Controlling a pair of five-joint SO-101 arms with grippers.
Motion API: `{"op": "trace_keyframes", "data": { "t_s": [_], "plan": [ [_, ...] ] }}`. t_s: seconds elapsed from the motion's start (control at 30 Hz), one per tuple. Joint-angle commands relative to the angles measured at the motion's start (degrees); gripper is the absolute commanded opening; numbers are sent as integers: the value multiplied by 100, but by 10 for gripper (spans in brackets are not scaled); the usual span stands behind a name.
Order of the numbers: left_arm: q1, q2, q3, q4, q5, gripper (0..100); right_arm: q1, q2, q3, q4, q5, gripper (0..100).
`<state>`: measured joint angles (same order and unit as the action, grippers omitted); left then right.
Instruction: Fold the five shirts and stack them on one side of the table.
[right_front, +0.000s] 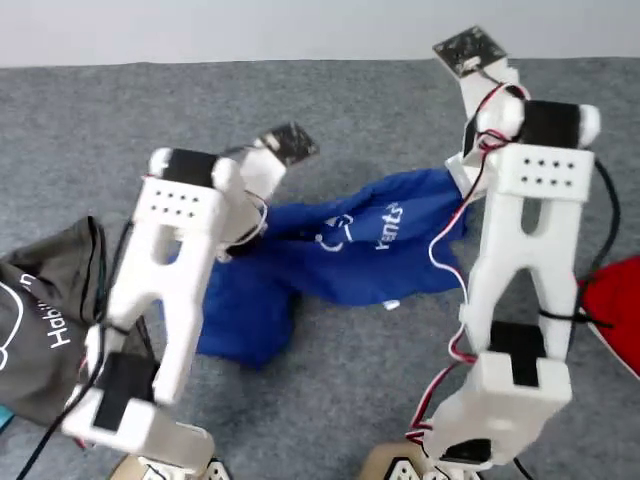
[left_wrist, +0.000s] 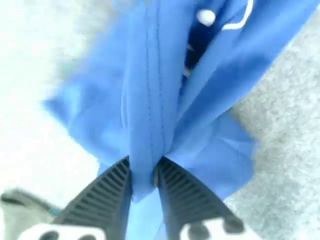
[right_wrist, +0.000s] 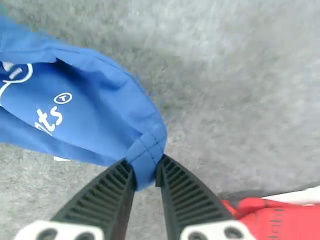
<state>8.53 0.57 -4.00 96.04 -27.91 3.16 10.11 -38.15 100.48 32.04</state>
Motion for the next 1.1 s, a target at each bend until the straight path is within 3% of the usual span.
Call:
{"op": "trace_keyframes", "data": {
  "t_s": [0.0, 0.5, 0.9, 1.07],
  "plan": [
    [-18, -765, -418, 325, 132, 6, 84, -664, -44, 242, 246, 11],
    [-26, -1292, -629, 431, 202, 6, 374, -1156, -44, 251, 378, 11],
    [-870, -1934, -3811, 70, 1134, 6, 1086, -3064, -70, 224, 1081, 11],
    [-659, -1934, -5305, -9, 1213, 6, 1578, -3820, -70, -22, 1222, 11]
  ]
}}
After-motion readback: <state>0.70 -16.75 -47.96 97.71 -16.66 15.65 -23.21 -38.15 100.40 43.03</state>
